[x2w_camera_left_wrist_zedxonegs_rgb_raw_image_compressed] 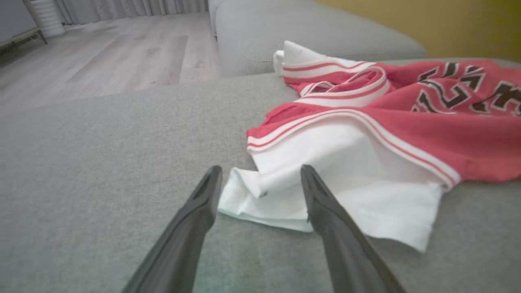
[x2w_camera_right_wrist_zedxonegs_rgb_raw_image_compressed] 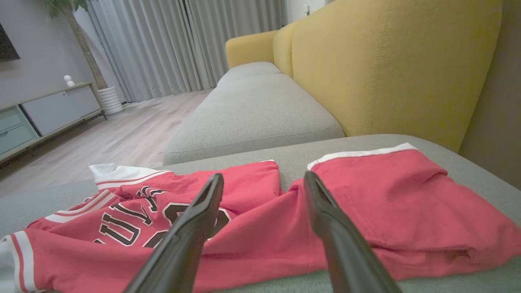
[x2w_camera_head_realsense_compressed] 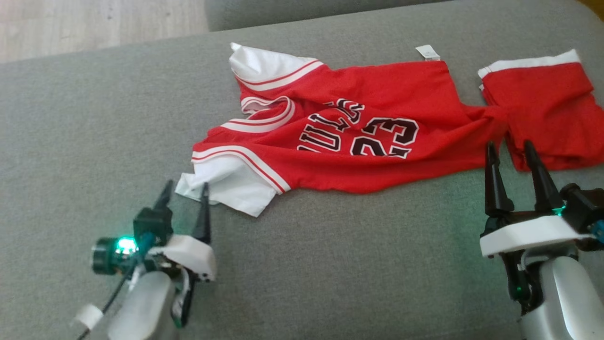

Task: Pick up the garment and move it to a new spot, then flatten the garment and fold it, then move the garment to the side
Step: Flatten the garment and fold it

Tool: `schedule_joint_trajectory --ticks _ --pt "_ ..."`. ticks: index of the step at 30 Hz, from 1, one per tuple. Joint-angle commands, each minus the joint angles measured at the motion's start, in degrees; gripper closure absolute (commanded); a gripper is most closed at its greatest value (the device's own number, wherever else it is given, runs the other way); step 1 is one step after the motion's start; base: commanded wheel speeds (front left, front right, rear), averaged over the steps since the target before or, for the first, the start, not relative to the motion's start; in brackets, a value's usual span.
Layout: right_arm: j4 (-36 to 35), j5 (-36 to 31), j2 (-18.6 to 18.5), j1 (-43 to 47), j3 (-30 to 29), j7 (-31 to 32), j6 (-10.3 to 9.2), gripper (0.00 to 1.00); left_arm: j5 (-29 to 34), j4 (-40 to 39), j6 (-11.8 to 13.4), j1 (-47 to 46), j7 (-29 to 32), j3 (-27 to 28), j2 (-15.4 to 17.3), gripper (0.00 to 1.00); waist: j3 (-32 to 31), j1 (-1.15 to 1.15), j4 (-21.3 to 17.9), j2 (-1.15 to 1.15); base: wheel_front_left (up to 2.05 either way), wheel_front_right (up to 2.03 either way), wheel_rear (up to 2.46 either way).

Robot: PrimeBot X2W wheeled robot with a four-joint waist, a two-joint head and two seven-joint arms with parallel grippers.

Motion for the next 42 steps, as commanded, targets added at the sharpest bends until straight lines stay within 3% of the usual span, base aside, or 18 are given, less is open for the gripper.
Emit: schedule_joint_trajectory --ticks 1,6,18,19,20,23,28,35,42 --pt "-1.9 0.6 0.3 -2.5 1.3 -0.6 -0.04 0.00 0.6 -0.3 0.8 -2.7 0.2 1.5 1.7 0.00 0.4 0.00 -0.4 0.00 0.00 0.00 0.00" --pt "-1.5 0.8 0.7 -2.9 1.3 -0.9 -0.04 0.00 2.0 4.5 1.5 -5.4 2.5 0.8 3.4 0.00 1.1 0.00 -1.1 0.00 0.00 0.00 0.00" --pt "-0.6 0.4 1.2 -3.5 0.9 -0.8 -0.04 0.00 1.2 10.0 -0.7 -8.6 4.5 -0.7 3.8 0.00 1.5 0.00 -1.5 0.00 0.00 0.00 0.00" --pt "-0.3 0.3 1.2 -3.5 0.8 -0.4 -0.04 0.00 0.9 10.4 -1.2 -8.7 5.0 -0.9 3.6 0.29 1.5 0.00 -1.5 0.00 0.00 0.00 0.00" --pt "-0.1 0.1 1.2 -3.5 0.8 -0.2 -0.04 0.00 0.6 10.7 -1.8 -8.8 5.3 -1.0 3.5 1.00 1.5 0.00 -1.5 0.00 0.00 0.00 0.00" --pt "0.6 -0.1 1.3 -3.5 0.2 0.2 -0.04 0.00 -0.7 10.2 -3.2 -8.9 4.3 -0.7 2.9 1.00 1.2 0.00 -1.3 0.00 0.00 0.00 0.00" --pt "1.8 -0.4 1.3 -3.0 -0.3 1.0 -0.04 0.00 -2.3 7.5 -2.5 -8.5 -1.1 1.3 2.8 1.00 0.2 0.00 -0.6 0.00 0.00 0.00 0.00" --pt "2.9 -0.4 1.3 -2.3 0.0 2.1 -0.04 0.00 -4.0 -2.1 0.8 -5.5 -4.7 7.0 4.3 1.00 -2.1 0.00 1.8 0.00 0.00 0.00 0.00" --pt "3.0 -0.2 1.1 -1.6 0.9 3.0 -0.04 0.00 -4.5 -7.3 2.3 1.6 -4.8 8.9 5.4 1.00 -3.4 0.00 5.0 0.00 0.00 0.00 0.00"
